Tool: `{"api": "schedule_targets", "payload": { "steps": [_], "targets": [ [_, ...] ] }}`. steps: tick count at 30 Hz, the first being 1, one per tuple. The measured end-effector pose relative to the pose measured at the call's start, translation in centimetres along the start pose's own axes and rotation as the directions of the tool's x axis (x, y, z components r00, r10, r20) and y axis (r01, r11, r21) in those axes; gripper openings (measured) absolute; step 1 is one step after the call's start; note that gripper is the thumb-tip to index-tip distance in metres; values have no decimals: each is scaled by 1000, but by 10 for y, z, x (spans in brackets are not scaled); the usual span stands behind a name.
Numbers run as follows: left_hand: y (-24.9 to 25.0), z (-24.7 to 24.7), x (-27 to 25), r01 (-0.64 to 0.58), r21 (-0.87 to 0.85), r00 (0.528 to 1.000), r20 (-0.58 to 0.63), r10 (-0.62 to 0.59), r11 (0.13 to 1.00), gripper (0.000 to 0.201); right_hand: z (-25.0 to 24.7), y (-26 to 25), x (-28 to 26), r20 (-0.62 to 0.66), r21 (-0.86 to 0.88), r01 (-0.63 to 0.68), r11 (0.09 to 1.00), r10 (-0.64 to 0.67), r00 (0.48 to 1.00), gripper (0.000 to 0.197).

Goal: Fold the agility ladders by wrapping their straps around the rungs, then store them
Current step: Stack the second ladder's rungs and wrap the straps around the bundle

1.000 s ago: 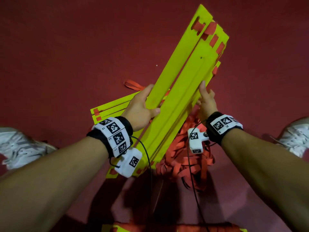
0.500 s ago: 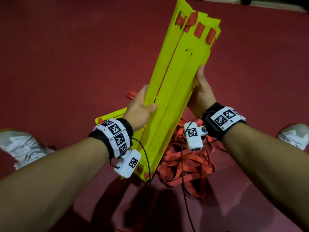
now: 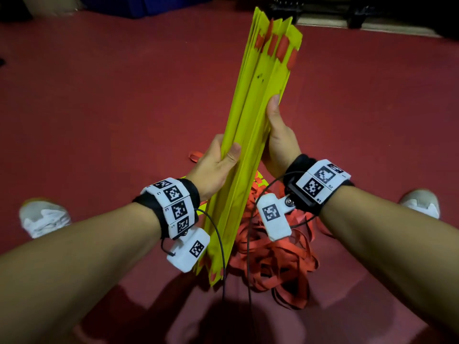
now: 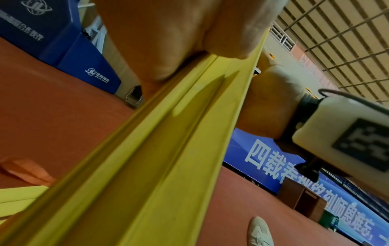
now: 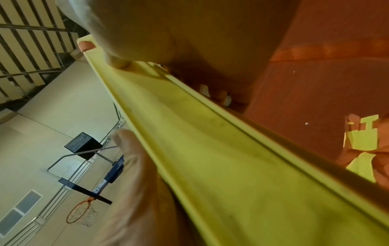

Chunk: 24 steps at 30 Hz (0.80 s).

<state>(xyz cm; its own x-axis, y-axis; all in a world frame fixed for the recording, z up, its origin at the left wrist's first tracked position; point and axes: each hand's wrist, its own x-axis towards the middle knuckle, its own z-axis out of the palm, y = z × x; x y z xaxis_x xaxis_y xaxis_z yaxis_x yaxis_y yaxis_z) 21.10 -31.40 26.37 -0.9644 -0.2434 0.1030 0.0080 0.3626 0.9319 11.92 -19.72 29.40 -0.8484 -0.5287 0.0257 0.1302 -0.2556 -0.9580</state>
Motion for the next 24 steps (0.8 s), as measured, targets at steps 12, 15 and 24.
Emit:
{"api": "schedule_targets", "payload": {
  "steps": [12, 15, 24],
  "targets": [
    [-2, -2, 7, 30, -168, 1000, 6, -29, 985, 87, 10, 7, 8, -23, -105, 152, 983, -155, 988, 73],
    [-11, 1, 15, 42, -238, 999, -5, -45, 970, 72, 0, 15, 7, -53, -49, 158, 986, -160, 986, 38],
    [-24, 1, 19, 117, -369, 993, 35, -112, 922, 56, -13, 12, 10, -30, -54, 132, 990, -133, 991, 26]
  ]
}}
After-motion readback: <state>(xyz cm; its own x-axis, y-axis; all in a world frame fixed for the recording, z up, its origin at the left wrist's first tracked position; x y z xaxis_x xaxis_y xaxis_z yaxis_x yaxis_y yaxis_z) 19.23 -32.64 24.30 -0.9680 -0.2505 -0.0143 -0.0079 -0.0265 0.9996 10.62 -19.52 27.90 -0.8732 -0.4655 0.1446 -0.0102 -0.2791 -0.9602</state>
